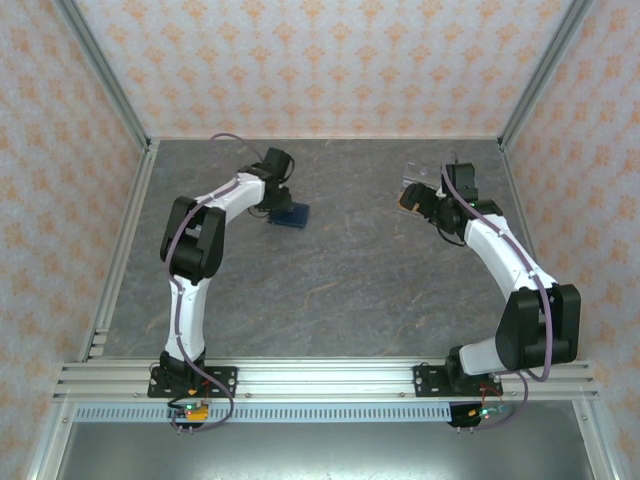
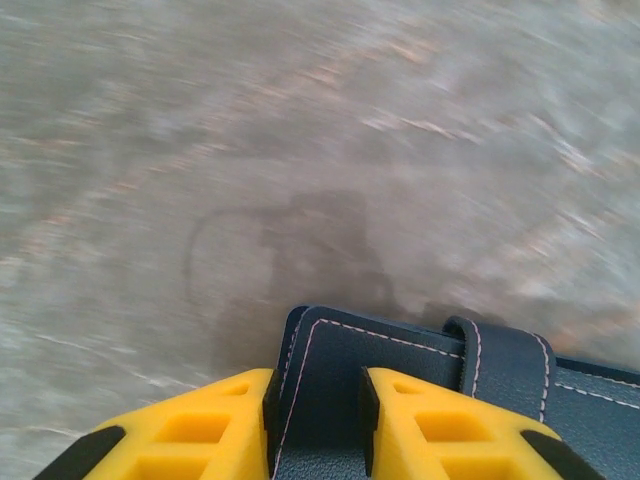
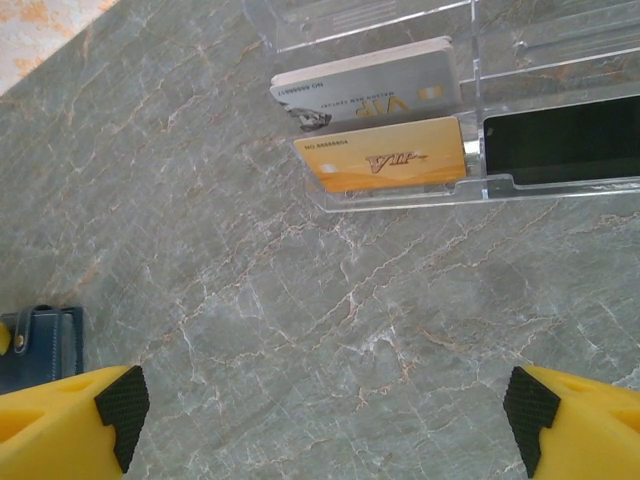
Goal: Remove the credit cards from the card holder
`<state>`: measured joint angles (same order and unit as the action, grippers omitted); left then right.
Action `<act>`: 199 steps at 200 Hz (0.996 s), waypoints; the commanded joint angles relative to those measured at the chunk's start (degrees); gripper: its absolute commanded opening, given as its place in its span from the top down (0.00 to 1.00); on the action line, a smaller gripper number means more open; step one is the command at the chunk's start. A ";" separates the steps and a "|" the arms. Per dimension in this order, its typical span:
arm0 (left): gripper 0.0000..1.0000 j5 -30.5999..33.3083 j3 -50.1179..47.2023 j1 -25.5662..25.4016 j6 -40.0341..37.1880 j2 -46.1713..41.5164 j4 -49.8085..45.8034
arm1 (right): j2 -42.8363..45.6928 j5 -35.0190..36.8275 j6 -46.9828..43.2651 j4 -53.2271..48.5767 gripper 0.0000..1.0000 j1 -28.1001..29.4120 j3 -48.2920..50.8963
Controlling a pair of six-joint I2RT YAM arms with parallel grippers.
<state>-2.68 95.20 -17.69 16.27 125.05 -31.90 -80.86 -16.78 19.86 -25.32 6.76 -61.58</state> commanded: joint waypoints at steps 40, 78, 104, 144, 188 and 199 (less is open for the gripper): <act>0.70 -5.08 -5.02 -11.53 -4.71 -3.63 -6.25 | -3.11 -1.45 0.33 -2.19 0.17 1.74 -0.78; 0.59 -8.04 -8.83 -12.42 1.04 -10.47 -4.90 | -5.35 -3.48 1.15 -0.58 0.25 4.96 0.45; 0.39 -9.17 -10.77 -11.41 3.21 -14.90 -4.33 | -10.00 -8.38 -0.28 -0.80 0.36 9.77 -1.81; 0.29 -10.20 -19.61 -7.81 8.22 -23.66 -0.59 | -20.66 -7.61 -2.01 -4.03 0.44 17.66 -9.26; 0.19 -8.10 -30.64 -4.17 16.42 -31.49 3.77 | -28.85 -10.19 -2.37 -4.52 0.44 21.83 -15.35; 0.16 -7.39 -32.51 -3.58 17.22 -32.76 4.36 | -30.01 -10.86 -2.41 -4.23 0.45 22.49 -16.15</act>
<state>-11.77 66.41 -22.37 28.18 95.07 -30.11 -108.77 -25.80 18.31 -27.92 28.25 -75.07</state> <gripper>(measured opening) 0.813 0.558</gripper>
